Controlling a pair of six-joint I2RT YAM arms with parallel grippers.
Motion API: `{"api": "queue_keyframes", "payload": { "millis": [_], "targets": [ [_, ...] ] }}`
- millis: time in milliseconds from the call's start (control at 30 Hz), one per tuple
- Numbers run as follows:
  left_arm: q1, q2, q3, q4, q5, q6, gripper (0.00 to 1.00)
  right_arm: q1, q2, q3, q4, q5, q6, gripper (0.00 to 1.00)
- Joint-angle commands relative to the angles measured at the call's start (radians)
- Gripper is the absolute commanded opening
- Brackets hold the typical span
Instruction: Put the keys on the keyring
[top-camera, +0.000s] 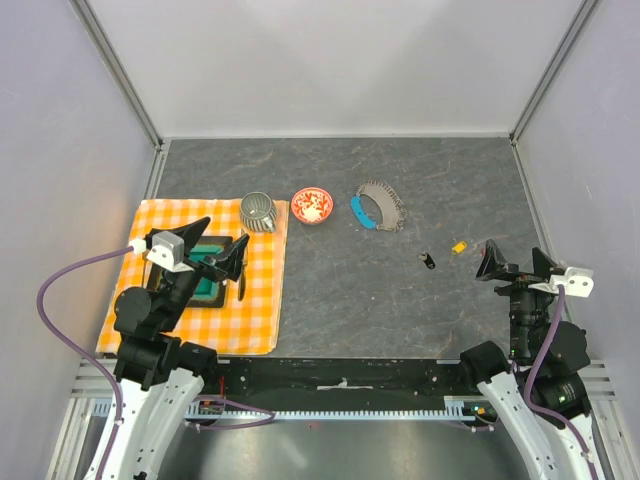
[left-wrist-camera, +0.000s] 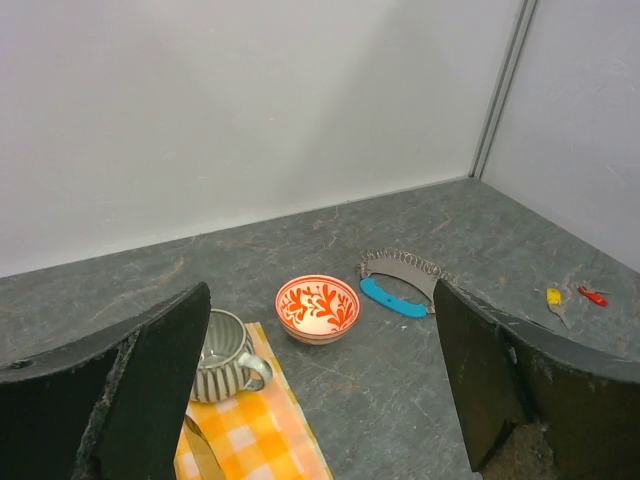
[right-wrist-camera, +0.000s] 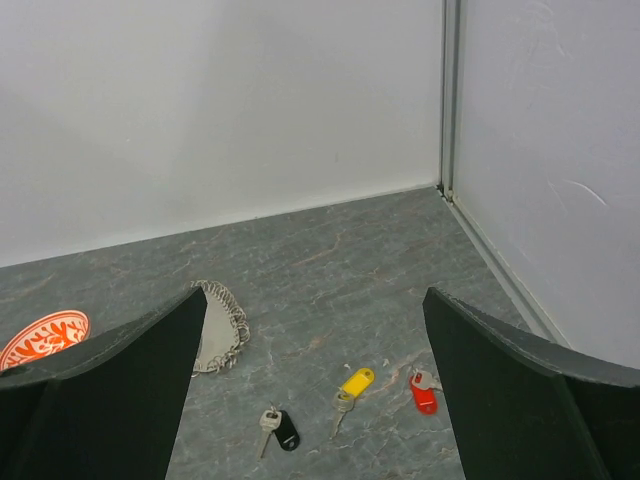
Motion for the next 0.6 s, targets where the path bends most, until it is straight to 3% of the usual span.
{"api": "queue_keyframes", "payload": {
  "millis": [0, 133, 333, 567],
  "targets": [
    [0.007, -0.005, 0.007, 0.040, 0.023, -0.039, 1.00, 0.003, -0.009, 0.018, 0.013, -0.022, 0.015, 0.98],
    [0.006, -0.018, 0.007, 0.042, 0.026, -0.073, 1.00, 0.005, 0.021, 0.053, -0.014, -0.059, 0.031, 0.98],
    [0.007, -0.063, 0.008, 0.022, 0.017, -0.112, 1.00, 0.005, 0.228, 0.155, -0.102, -0.136, 0.067, 0.98],
    [0.007, -0.143, 0.024, -0.144, -0.013, -0.119, 1.00, 0.003, 0.513, 0.219, -0.180, -0.231, 0.186, 0.98]
  ]
}}
